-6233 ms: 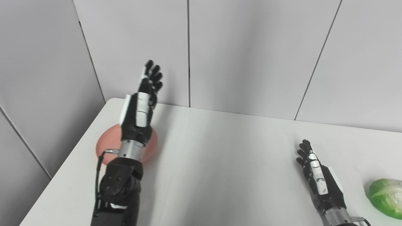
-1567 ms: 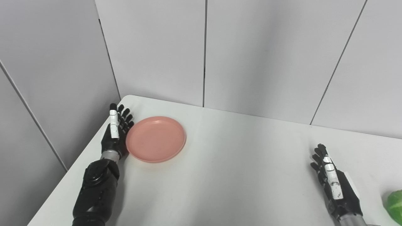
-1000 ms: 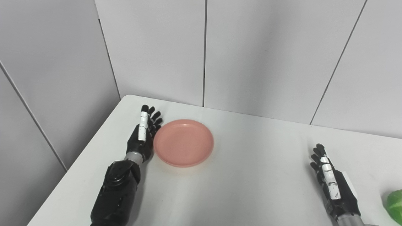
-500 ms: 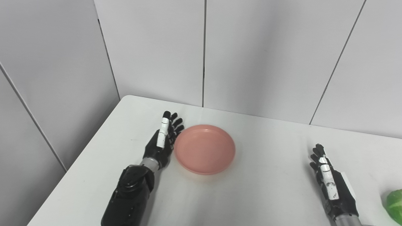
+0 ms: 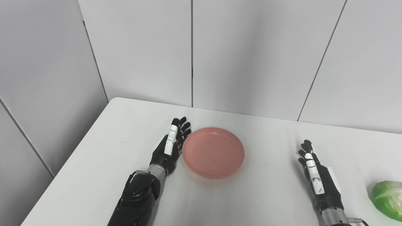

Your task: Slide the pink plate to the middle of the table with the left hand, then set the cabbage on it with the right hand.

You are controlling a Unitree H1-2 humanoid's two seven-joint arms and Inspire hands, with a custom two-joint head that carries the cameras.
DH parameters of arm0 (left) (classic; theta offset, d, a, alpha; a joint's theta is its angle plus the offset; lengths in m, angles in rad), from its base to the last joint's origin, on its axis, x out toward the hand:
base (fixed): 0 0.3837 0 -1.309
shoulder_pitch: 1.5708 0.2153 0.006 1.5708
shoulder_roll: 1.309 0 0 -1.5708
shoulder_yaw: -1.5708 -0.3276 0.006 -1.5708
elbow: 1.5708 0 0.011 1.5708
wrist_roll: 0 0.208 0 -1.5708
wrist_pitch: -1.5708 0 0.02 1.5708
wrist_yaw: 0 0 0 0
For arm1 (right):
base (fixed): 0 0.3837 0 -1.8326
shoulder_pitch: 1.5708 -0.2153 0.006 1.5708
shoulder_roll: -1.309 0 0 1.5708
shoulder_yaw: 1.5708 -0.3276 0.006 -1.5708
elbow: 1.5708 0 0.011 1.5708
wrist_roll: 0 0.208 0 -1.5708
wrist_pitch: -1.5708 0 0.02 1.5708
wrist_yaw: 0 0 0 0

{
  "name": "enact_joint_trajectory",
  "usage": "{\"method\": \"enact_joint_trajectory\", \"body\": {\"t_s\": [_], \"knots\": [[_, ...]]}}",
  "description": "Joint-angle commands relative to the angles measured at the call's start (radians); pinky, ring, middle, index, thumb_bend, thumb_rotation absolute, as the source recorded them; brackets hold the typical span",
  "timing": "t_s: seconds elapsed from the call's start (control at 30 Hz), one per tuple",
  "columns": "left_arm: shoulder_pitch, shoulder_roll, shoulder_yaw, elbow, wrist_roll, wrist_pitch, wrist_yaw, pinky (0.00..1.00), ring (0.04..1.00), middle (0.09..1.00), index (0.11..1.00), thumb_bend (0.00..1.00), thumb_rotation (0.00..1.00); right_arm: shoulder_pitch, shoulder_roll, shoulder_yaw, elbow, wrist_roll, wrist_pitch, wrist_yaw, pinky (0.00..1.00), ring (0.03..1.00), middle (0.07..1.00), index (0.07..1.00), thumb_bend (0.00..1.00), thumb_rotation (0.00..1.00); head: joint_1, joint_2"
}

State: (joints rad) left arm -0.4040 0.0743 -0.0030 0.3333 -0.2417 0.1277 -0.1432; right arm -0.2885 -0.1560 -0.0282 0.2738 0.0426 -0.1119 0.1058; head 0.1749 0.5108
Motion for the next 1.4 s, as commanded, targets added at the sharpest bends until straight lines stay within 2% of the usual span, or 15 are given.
{"method": "enact_joint_trajectory", "body": {"t_s": [0.0,0.4,0.57,0.77,0.9,1.23,1.37], "knots": [[0.004,-0.045,-0.048,0.028,0.008,0.028,-0.051,1.0,1.0,1.0,1.0,0.82,1.0,0.004,0.012,0.018,0.0,-0.007,-0.003,0.01,0.95,0.958,0.984,0.997,0.47,1.0,-0.013,0.002],[0.038,-0.063,-0.119,0.019,0.007,0.025,-0.102,1.0,0.997,0.998,0.999,0.82,1.0,0.002,0.027,0.023,-0.008,-0.002,0.03,-0.001,0.97,0.966,0.99,1.0,0.5,1.0,-0.05,0.009],[0.048,-0.06,-0.144,0.002,-0.003,0.026,-0.133,1.0,1.0,1.0,1.0,0.82,1.0,0.003,0.031,0.027,-0.012,-0.012,0.027,-0.011,0.95,0.954,0.982,0.995,0.48,1.0,-0.062,0.012],[0.072,-0.06,-0.17,-0.035,0.005,0.046,-0.14,1.0,0.996,0.995,1.0,0.87,1.0,0.004,0.033,0.033,-0.002,-0.017,-0.002,-0.017,0.94,0.953,0.979,0.991,0.47,1.0,-0.08,0.014],[0.084,-0.058,-0.19,-0.046,0.011,0.043,-0.138,1.0,1.0,0.996,1.0,0.89,1.0,0.007,0.038,0.036,-0.011,-0.02,0.012,-0.026,0.94,0.954,0.981,0.99,0.46,1.0,-0.093,0.011],[0.106,-0.06,-0.21,-0.066,0.009,0.062,-0.129,0.99,0.986,0.987,0.993,0.86,1.0,0.008,0.037,0.042,-0.02,-0.033,0.028,-0.034,0.93,0.947,0.976,0.989,0.44,1.0,-0.112,-0.003],[0.107,-0.06,-0.211,-0.058,0.013,0.042,-0.13,1.0,0.991,0.992,0.997,0.83,1.0,0.006,0.037,0.038,-0.011,-0.031,0.018,-0.037,0.93,0.944,0.974,0.983,0.45,1.0,-0.124,-0.011]]}}
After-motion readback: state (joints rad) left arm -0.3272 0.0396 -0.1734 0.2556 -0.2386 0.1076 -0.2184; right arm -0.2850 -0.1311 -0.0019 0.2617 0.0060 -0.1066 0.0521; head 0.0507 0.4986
